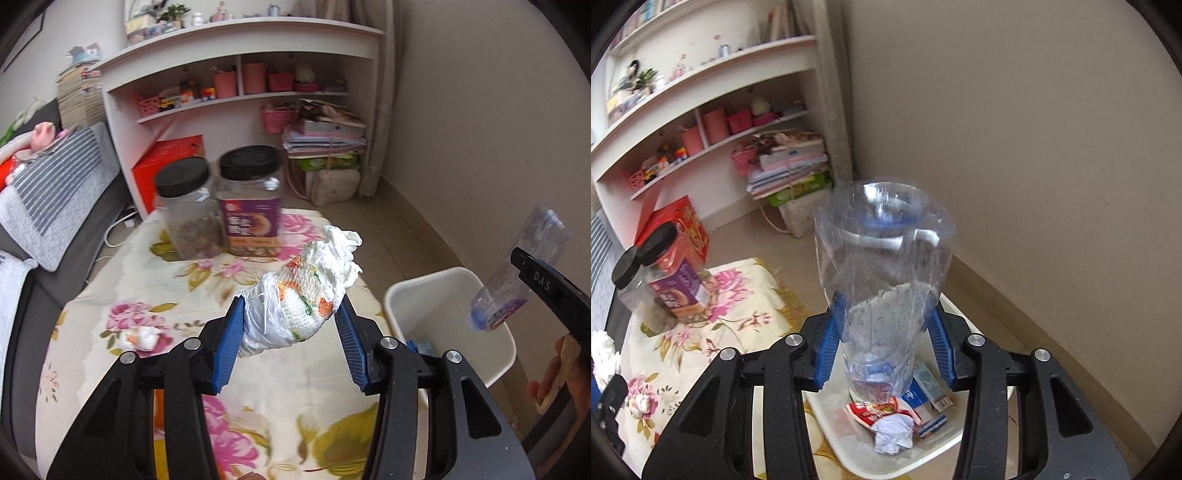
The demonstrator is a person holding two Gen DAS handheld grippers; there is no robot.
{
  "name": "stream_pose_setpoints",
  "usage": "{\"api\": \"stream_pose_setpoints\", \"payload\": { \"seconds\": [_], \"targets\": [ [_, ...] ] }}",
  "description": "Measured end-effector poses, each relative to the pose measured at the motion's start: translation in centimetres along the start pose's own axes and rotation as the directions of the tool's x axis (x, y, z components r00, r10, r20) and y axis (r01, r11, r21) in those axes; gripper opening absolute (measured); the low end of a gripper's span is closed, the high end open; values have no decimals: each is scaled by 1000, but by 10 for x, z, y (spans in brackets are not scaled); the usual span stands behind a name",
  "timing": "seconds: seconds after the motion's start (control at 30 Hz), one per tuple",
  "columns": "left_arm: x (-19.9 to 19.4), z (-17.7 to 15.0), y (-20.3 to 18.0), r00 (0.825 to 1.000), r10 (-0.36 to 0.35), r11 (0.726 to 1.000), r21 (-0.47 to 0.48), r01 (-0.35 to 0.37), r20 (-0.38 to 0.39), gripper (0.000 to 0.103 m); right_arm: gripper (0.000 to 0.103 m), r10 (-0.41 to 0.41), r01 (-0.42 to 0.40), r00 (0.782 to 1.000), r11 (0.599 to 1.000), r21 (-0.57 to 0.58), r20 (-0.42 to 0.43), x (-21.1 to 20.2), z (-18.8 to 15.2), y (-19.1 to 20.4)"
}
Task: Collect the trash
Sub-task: 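Open the right tool to drop the bottle while the left tool drops the tissue bundle, then move both tools back over the yellow packet and orange peels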
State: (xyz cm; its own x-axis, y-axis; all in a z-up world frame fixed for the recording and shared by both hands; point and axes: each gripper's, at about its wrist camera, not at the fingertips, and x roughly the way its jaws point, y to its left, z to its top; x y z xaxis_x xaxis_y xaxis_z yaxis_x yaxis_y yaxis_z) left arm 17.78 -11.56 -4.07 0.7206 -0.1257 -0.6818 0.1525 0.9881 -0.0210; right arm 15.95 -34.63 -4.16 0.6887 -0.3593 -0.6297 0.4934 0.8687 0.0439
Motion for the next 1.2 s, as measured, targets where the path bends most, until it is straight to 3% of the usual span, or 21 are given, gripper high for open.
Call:
{"api": "stream_pose_setpoints", "payload": {
  "seconds": [0.13,0.53,0.7,0.9,1.2],
  "targets": [
    [8,0,-28,999,-35,999,35,36,-16,49,66,-23,22,1000,999,50,9,-1,6,-26],
    [35,-7,-126,983,-152,983,93,161,-101,50,80,-84,77,996,974,214,25,-15,18,-99],
    [43,-4,-155,968,-203,970,103,219,-144,60,83,-103,91,994,964,249,36,-21,19,-119],
    [29,-7,-158,980,-169,972,149,183,-102,62,85,-97,84,994,966,246,41,-27,18,-123],
    [-2,-23,-113,996,-74,990,119,80,-46,63,96,-63,50,995,986,159,82,-63,-3,-90]
  ]
}}
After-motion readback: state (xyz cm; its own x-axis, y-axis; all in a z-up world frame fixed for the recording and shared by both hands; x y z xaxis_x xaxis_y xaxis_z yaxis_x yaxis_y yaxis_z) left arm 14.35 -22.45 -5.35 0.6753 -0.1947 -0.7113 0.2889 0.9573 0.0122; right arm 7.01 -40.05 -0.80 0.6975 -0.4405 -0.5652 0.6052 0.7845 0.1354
